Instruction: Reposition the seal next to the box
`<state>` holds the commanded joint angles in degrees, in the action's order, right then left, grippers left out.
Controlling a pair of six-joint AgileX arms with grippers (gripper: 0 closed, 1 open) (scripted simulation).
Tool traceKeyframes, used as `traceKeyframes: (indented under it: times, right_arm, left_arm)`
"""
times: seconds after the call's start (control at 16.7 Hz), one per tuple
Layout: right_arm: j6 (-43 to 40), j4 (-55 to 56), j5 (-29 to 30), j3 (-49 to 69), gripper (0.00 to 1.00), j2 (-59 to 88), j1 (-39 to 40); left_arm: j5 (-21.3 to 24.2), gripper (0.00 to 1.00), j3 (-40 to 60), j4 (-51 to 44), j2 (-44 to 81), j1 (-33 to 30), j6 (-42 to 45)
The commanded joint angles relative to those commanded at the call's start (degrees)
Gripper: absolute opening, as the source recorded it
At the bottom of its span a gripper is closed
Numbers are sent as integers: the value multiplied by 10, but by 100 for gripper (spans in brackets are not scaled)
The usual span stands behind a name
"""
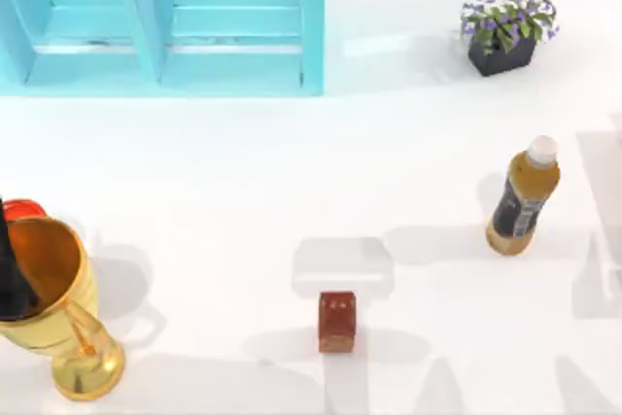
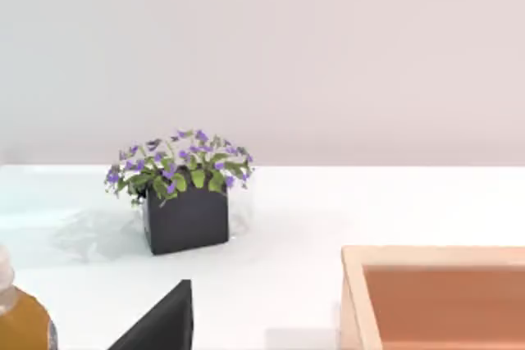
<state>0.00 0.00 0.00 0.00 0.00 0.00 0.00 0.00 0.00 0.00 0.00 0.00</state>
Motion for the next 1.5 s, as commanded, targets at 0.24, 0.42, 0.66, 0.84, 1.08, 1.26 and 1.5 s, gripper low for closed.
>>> traceKeyframes:
  times: [0.24,0.42,0.66,0.84,1.08,1.26,1.5]
  right_arm:
    - [14,-13,-1,17,100,18,17]
    - [67,-63,0,87,100,90,79]
    - [171,-175,3,252,100,270,198]
    - [256,-280,7,402,100,454,291]
    - [362,-431,10,594,100,699,395]
    - [426,-536,9,726,100,858,452]
    - [486,-647,6,878,100,1039,496]
  left_arm:
    - [0,100,0,0,0,0,0]
    - [0,100,0,0,0,0,0]
    - [0,100,0,0,0,0,0]
    - [0,100,0,0,0,0,0]
    - [0,100,0,0,0,0,0]
    - [0,100,0,0,0,0,0]
    - [0,100,0,0,0,0,0]
